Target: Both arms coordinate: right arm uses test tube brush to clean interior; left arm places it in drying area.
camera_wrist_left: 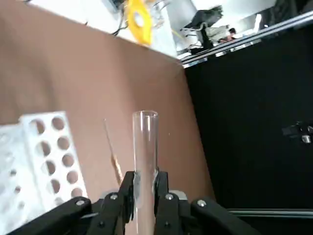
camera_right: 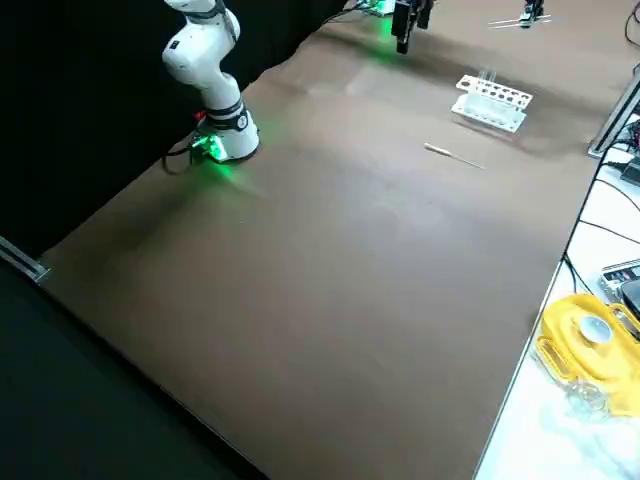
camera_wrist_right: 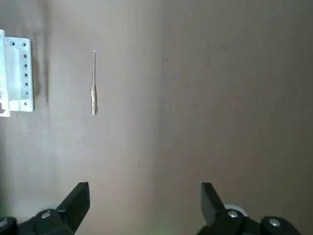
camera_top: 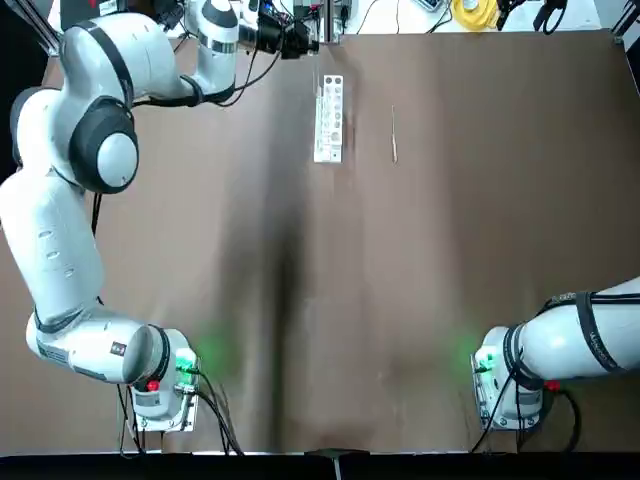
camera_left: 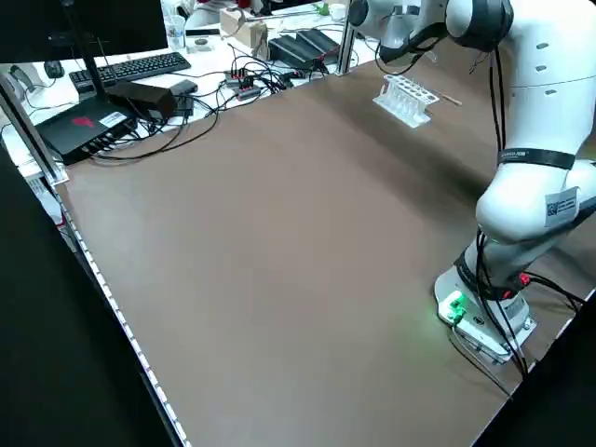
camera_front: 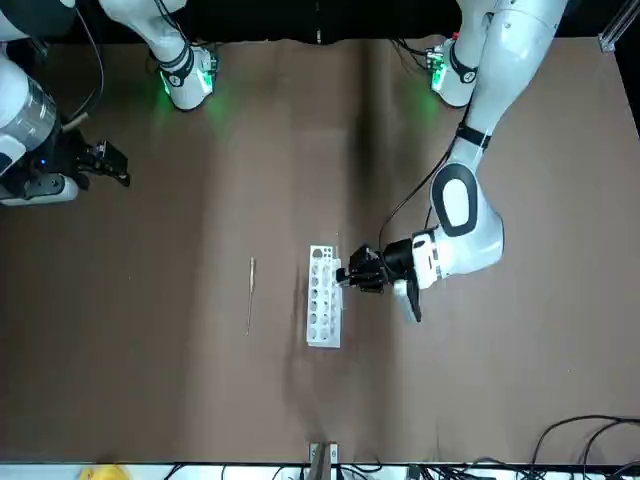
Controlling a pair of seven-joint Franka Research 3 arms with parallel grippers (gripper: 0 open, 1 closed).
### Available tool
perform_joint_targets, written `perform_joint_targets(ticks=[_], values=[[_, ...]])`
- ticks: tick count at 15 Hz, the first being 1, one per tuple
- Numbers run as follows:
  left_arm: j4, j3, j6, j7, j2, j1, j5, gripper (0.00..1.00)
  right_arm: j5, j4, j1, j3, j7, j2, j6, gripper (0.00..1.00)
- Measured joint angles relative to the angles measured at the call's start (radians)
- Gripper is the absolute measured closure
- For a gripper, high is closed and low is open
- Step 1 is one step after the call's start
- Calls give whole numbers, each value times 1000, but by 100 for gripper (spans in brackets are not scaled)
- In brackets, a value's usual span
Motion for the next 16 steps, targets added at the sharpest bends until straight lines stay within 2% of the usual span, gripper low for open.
perform_joint_targets(ticks=[4,7,12,16], values=[[-49,0,-39,-212,-14,29,12,77,0,0,-6,-6,2,2,-1,0],[-52,-3,-48,-505,-14,27,12,77,0,1,-7,-7,3,1,-9,0],[-52,-4,-99,-831,-14,28,12,77,0,2,-2,-1,3,1,-22,0],[-52,-2,-144,-1022,-14,48,12,77,0,3,6,2,3,1,-25,0]])
